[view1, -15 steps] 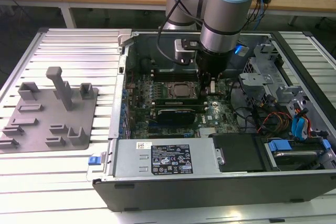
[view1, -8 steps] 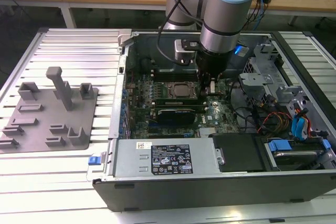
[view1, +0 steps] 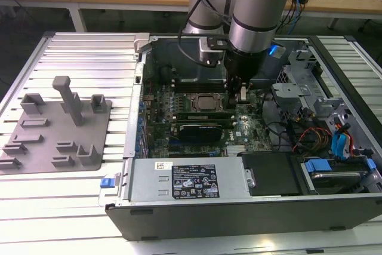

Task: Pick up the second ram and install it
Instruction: 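Press down the second ram until it locks into place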

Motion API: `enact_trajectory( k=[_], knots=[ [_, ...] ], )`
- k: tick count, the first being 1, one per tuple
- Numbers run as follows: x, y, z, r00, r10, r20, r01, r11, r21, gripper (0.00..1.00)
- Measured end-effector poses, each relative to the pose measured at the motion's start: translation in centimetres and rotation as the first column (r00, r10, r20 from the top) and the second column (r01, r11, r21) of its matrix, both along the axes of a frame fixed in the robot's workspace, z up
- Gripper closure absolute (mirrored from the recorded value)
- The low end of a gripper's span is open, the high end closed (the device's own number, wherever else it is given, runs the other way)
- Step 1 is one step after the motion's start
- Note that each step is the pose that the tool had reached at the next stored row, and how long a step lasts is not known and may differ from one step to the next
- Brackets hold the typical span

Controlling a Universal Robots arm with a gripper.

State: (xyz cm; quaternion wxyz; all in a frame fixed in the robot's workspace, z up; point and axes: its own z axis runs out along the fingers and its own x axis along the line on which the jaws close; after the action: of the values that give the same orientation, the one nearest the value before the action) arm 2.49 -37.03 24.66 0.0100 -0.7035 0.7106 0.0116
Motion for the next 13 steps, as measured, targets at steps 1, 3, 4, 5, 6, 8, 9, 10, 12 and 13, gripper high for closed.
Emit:
enact_trajectory(
  k=[1, 3, 4, 5, 6, 8, 9, 10, 12, 13],
  knots=[
    [0.0, 0.00, 0.00, 1.0000, 0.000, 0.0001, 0.000, 1.0000, 0.0000, 0.92],
    [-0.9, 0.00, 0.01, 1.0000, 0.000, 0.0003, 0.000, 1.0000, -0.0002, 0.92],
    [-2.3, 0.00, 0.00, 1.0000, 0.000, 0.0017, 0.000, 1.0000, -0.0001, 0.92],
    [-3.1, 0.00, 0.00, 1.0000, 0.000, 0.0026, 0.000, 1.0000, -0.0001, 0.92],
    [-3.9, 0.01, -0.01, 1.0000, 0.000, 0.0035, 0.000, 1.0000, 0.0000, 0.92],
    [-5.2, 0.00, -0.01, 1.0000, 0.000, 0.0045, 0.000, 1.0000, -0.0001, 0.92],
    [-6.0, 0.00, -0.02, 1.0000, 0.000, 0.0056, 0.000, 1.0000, -0.0001, 0.92],
    [-7.2, 0.00, -0.05, 1.0000, 0.000, 0.0073, 0.000, 1.0000, 0.0000, 0.92],
    [-8.2, 0.00, -0.35, 1.0000, 0.000, 0.0077, 0.000, 1.0000, -0.0001, 0.92],
    [-8.4, -0.01, -0.44, 1.0000, 0.000, 0.0076, 0.000, 1.0000, -0.0002, 0.92]
  ],
)
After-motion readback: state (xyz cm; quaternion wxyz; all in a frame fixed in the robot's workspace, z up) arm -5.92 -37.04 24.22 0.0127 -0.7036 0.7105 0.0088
